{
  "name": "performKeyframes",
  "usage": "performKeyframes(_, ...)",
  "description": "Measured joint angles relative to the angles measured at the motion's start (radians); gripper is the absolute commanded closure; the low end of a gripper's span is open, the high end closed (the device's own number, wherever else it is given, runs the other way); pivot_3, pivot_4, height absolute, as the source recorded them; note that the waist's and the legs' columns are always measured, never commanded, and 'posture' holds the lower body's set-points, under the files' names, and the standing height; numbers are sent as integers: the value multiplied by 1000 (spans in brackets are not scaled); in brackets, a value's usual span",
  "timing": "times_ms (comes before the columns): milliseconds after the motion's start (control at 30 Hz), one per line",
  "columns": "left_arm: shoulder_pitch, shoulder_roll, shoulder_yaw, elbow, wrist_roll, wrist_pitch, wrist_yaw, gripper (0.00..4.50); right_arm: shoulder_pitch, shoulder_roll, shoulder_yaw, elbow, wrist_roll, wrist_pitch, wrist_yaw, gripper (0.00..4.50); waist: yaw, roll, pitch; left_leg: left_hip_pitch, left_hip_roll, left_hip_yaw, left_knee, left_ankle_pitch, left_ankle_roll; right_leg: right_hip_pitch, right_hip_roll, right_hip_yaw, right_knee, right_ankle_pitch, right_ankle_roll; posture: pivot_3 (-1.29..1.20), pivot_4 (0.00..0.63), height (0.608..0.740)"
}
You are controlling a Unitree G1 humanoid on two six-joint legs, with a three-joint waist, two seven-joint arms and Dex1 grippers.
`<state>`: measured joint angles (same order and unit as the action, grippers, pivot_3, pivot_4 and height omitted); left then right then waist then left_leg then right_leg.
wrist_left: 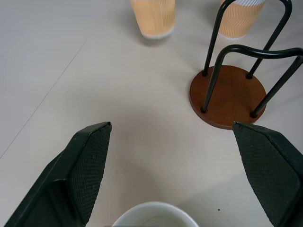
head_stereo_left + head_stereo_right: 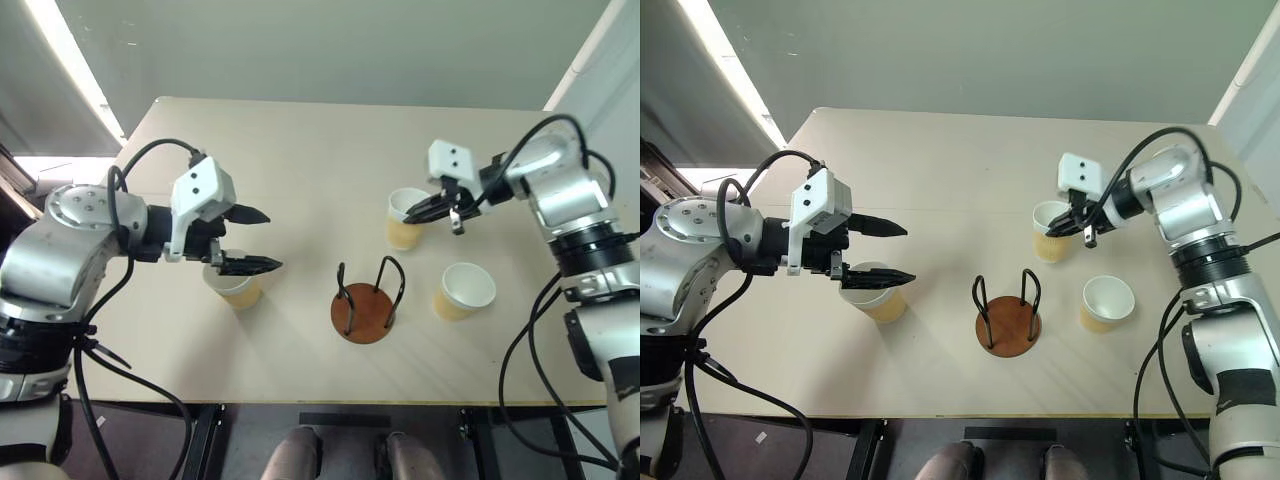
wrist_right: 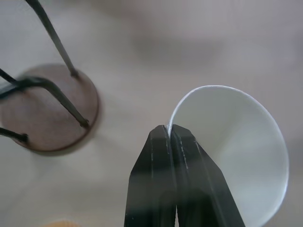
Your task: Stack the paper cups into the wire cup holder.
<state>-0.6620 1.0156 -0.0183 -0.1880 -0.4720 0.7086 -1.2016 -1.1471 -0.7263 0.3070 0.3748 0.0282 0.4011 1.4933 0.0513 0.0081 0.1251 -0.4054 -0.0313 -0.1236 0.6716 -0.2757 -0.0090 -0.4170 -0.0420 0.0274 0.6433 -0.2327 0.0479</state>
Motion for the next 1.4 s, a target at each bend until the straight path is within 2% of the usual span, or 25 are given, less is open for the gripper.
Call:
performKeyframes(367, 0, -14, -27, 19, 1, -28, -20, 105, -49, -136, -96, -458, 201, 309, 56, 4478, -3, 0, 0, 1, 0, 0, -3, 1, -1, 0, 0, 0, -1, 0, -1, 0, 150, 740)
performKeyframes(567, -34, -47, -65, 44, 20, -51, -41, 105, -114, -96, -100, -651, 342, 466, 11, 4478, -4, 0, 0, 2, 0, -1, -3, 2, -2, 0, 0, 0, -1, -1, -1, 0, 150, 740)
performKeyframes(833, -56, -56, -80, 67, 34, -57, -64, 105, -68, -92, -82, -682, 381, 484, -45, 4478, -4, 0, 0, 2, 1, -1, -3, 2, -1, 0, 0, 0, 0, -1, -1, 0, 150, 740)
performKeyframes(1400, -64, -59, -80, 83, 44, -69, -84, 105, 36, -166, -20, -736, 390, 439, -40, 4478, -5, 0, 0, 2, 1, 0, -3, 2, -1, 0, 0, 0, 0, -1, -1, 0, 150, 740)
